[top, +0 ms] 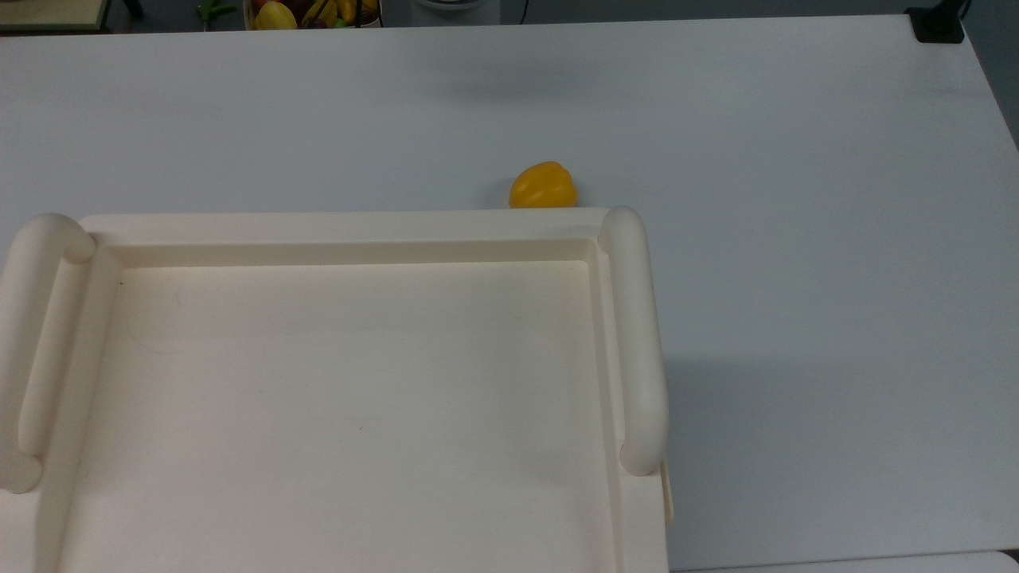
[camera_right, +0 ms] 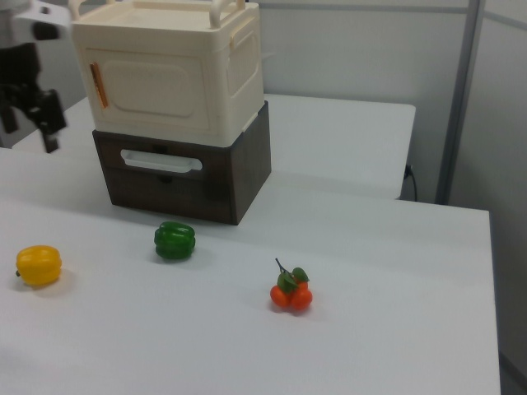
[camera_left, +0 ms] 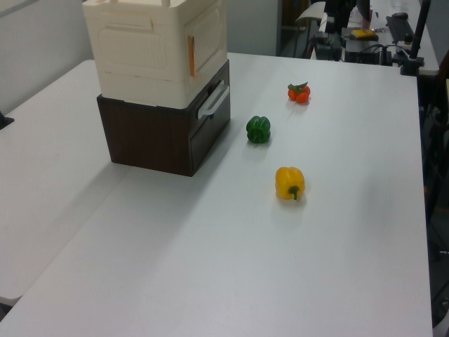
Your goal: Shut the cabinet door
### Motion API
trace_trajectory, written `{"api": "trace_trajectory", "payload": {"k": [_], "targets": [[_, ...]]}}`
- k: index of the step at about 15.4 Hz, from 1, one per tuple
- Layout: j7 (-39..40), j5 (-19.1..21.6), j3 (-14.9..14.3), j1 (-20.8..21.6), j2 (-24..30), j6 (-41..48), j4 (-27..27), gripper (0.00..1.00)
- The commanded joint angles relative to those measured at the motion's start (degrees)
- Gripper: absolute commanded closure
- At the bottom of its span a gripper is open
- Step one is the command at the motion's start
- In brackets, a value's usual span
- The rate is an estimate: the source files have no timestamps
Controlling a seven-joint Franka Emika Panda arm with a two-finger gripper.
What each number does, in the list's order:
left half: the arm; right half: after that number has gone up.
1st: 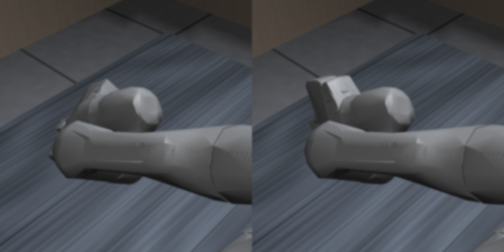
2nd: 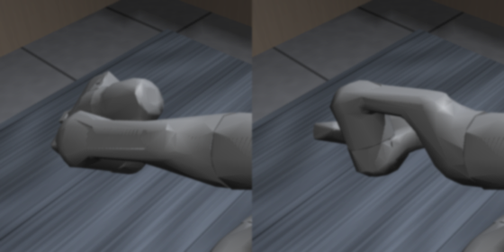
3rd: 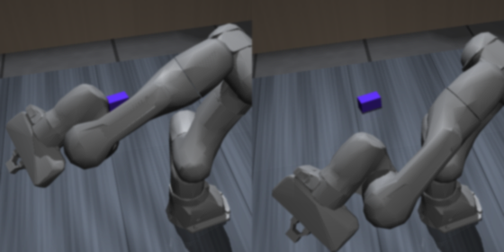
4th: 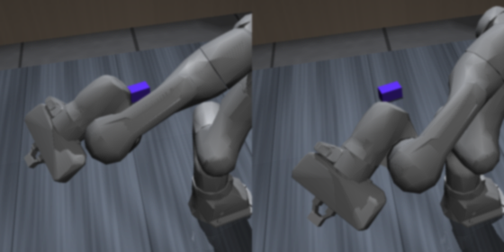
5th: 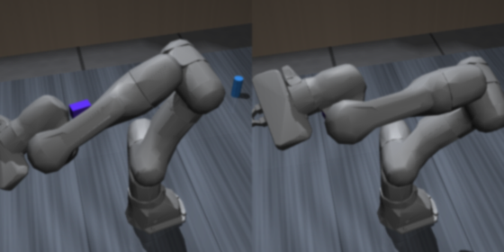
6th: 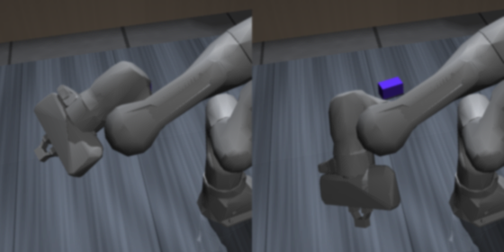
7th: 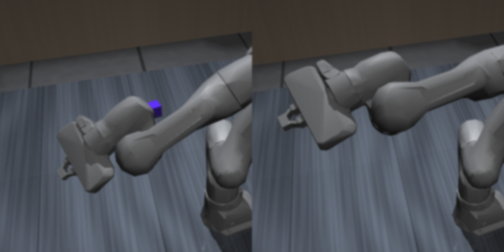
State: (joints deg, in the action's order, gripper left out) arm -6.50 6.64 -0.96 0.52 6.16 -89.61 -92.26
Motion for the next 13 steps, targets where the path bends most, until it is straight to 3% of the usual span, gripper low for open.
{"api": "trace_trajectory", "payload": {"k": [1,7,13], "targets": [[-2.6,-2.2,4.7,0.5,-1.2,0.2,-0.5,0.0],[7.5,-3.9,3.3,0.9,-3.9,-10.7,-1.7,0.0],[7.0,-3.7,2.8,0.9,-3.8,-10.5,-2.0,0.0]]}}
